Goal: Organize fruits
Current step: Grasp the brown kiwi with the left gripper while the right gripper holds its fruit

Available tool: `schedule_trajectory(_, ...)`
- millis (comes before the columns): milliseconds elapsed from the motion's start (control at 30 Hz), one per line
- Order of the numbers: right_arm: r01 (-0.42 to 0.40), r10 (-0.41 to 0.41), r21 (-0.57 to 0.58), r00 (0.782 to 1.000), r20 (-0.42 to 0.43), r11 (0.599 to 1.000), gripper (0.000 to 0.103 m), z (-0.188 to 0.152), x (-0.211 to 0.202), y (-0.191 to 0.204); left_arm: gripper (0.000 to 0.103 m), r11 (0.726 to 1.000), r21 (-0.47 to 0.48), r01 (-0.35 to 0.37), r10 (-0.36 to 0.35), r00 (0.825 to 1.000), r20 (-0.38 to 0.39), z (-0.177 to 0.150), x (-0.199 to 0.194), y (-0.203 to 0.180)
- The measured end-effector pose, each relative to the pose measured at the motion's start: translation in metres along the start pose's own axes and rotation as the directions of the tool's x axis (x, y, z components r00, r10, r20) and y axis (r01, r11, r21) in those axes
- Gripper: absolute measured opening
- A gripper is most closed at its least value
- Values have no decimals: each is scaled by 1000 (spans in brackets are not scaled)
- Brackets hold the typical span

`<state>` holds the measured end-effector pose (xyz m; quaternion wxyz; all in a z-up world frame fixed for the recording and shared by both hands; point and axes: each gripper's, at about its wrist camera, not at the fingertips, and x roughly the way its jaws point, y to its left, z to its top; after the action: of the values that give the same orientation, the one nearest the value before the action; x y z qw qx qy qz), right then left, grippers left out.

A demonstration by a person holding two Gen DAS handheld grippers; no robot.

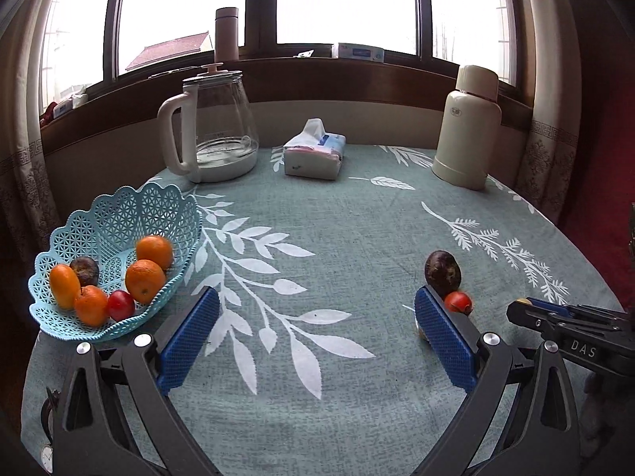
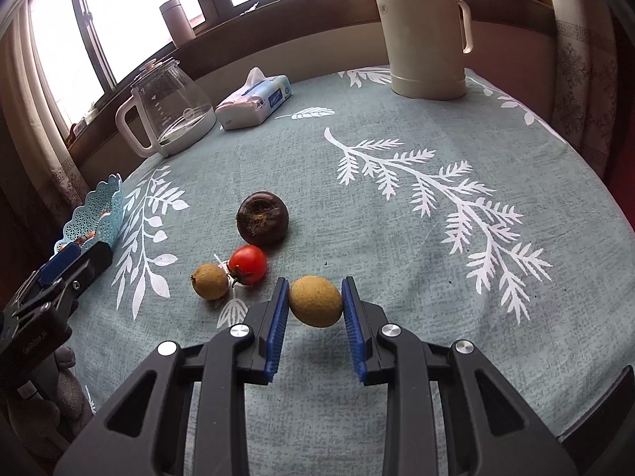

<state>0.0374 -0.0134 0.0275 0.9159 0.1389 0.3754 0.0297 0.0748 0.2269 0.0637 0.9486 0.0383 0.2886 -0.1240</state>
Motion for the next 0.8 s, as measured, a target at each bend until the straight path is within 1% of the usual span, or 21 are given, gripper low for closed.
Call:
schedule_trajectory(100, -10, 10, 7, 1000, -2, 1000, 28, -1, 1, -1, 100, 999, 29, 30, -29, 999, -33, -2, 8, -12)
schedule_trajectory(200, -20, 20, 10, 1000, -6, 1000, 28, -2, 2, -2, 93, 996, 60, 69, -65, 995, -69, -4, 16, -22)
schedule_trajectory(300, -29, 29, 15, 1000, -9, 999, 28, -2, 3, -3, 81, 991, 83, 105, -95, 989, -114, -8, 24, -32)
schedule_trajectory(367, -32, 33, 18, 999, -11, 999, 28, -3, 3, -3, 70, 987, 82, 138, -125, 981, -148, -9, 30, -36)
schedule_trajectory(467, -37, 38, 21, 999, -12, 999, 28, -3, 4, -3, 61, 981, 75, 179, -163, 969, -185, -11, 38, -41)
schedule_trajectory(633, -40, 41, 32, 999, -15, 999, 28, -3, 5, -5, 60, 972, 71, 224, -204, 954, -220, -12, 45, -47)
schedule_trajectory(800, -45, 45, 33, 999, -19, 998, 28, -3, 6, -5, 54, 964, 55, 260, -238, 938, -252, -12, 53, -51)
